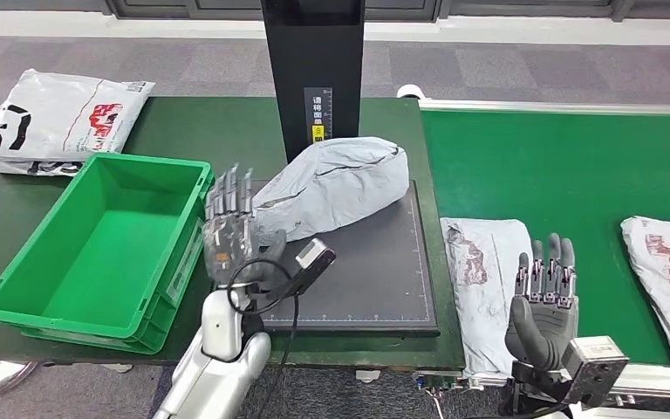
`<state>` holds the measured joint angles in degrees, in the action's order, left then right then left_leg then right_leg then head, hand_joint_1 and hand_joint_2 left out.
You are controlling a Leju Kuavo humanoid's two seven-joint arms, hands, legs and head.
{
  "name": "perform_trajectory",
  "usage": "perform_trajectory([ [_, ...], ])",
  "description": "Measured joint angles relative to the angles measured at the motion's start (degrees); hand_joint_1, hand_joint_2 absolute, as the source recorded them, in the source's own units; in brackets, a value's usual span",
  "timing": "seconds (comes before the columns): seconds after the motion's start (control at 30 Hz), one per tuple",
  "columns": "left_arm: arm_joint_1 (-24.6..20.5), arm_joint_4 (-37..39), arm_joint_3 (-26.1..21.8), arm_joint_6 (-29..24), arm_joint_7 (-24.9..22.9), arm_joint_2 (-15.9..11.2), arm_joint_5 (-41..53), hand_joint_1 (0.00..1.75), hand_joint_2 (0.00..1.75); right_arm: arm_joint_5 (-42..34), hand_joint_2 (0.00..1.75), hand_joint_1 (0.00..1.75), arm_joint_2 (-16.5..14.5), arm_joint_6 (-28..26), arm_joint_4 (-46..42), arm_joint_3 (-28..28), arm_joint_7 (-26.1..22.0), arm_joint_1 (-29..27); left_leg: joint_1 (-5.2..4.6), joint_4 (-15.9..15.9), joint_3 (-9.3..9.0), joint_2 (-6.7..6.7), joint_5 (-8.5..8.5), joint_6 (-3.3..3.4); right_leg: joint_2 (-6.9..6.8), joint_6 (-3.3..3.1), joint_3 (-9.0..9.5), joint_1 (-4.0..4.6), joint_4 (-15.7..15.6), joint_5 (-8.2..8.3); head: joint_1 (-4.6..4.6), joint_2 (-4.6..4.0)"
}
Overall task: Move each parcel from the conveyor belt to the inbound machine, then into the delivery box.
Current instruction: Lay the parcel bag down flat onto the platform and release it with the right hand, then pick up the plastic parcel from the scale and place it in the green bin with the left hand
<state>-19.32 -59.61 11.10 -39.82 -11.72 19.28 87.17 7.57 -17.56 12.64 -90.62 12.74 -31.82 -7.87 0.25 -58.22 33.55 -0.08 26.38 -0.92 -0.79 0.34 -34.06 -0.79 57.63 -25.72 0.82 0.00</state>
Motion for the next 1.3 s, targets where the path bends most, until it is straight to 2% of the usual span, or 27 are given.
perform_trajectory([
  [0.13,-8.05,11.03,0.24,-0.01,-0.39,0.39,-0.04,0.0,1.75,0.14,1.75,0.0,0.2,0.2,2.11,0.0,0.0,1.06,0.0,0.0,-0.01,-0.02,-0.06,-0.02,0.02,-0.02,0.01,0.0,0.01,0.09,-0.01,0.0],
  [0.27,-11.63,17.1,0.24,-0.04,-0.86,0.37,-0.01,0.0,1.75,0.15,1.75,0.0,0.27,0.21,3.35,0.0,0.0,1.54,0.0,0.0,0.01,-0.06,-0.06,-0.03,0.0,-0.03,0.0,0.01,0.01,0.09,0.0,0.0],
  [0.77,-17.06,28.12,-0.46,-0.11,1.37,0.24,-0.98,0.0,1.75,-0.21,1.75,0.0,0.4,0.28,4.55,0.0,-0.09,2.1,0.0,0.0,0.09,-0.08,-0.06,-0.02,-0.01,-0.01,-0.05,0.0,0.02,0.07,-0.01,0.0],
  [1.3,-18.02,31.17,-1.25,-0.13,1.51,0.22,-0.99,0.0,1.75,-0.22,1.75,0.0,0.4,0.28,4.57,0.0,-0.09,2.1,0.0,0.0,0.09,-0.08,-0.06,-0.02,-0.01,-0.01,-0.05,0.0,0.02,0.06,-0.01,0.0],
])
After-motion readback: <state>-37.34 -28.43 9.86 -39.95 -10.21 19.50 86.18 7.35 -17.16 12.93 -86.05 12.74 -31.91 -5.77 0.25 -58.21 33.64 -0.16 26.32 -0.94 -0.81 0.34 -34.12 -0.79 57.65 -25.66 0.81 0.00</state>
